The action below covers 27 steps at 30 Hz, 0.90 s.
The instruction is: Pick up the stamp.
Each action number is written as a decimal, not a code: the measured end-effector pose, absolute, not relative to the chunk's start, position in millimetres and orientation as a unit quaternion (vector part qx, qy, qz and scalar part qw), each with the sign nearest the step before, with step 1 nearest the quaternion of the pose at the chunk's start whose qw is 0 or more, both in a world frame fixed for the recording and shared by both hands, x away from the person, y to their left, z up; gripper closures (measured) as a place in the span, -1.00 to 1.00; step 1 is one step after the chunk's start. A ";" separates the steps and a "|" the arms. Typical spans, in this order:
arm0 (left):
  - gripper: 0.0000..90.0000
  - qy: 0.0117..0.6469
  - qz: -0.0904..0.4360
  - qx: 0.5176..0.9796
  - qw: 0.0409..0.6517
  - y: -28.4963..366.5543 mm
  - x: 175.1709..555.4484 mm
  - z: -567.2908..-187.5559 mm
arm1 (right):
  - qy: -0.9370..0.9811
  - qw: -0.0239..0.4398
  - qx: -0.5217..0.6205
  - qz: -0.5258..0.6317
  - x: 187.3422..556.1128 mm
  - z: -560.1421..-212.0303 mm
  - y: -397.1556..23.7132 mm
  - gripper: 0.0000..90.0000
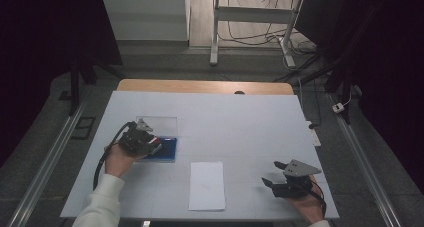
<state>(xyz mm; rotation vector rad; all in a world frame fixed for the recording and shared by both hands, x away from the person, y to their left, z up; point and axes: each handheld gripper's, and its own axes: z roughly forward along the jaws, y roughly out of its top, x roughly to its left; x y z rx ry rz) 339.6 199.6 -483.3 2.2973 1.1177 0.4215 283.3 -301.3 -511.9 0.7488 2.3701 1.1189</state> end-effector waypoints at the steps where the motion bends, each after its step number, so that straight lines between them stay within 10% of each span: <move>1: 0.40 0.417 0.157 0.853 0.272 199.6 339.9 -483.9 | 0.851 0.206 0.269 0.402 283.3 -511.9 -301.3 -0.44; 27: 0.54 0.419 0.158 0.853 0.269 200.4 340.6 -485.0 | 0.847 0.210 0.274 0.403 284.6 -510.5 -308.0 -0.40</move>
